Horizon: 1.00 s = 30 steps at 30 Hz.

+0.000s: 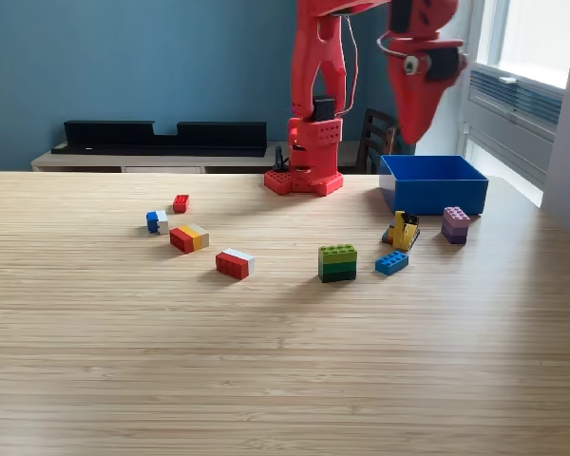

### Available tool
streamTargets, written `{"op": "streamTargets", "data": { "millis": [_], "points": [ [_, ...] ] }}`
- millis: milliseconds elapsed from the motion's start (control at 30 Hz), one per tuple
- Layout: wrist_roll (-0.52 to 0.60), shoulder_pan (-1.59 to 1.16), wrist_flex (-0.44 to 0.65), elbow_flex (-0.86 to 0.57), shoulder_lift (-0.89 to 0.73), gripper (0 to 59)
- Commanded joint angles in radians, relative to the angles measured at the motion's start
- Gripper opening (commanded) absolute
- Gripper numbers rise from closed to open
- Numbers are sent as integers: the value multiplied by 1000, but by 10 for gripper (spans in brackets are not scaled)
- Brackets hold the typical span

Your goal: Grasp a lego block and put it in the bin.

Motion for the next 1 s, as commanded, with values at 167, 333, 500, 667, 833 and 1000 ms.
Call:
{"op": "streamTargets", "data": {
  "millis": [167,333,500,667,833,1000],
  "points": [
    [-176,472,41,-64,18,0],
    [-229,597,38,-97,18,0],
    [-250,670,37,-146,15,0],
    [-245,686,34,-146,14,0],
    [-233,686,34,-141,14,0],
    [-232,687,34,-141,14,0]
  ]
}}
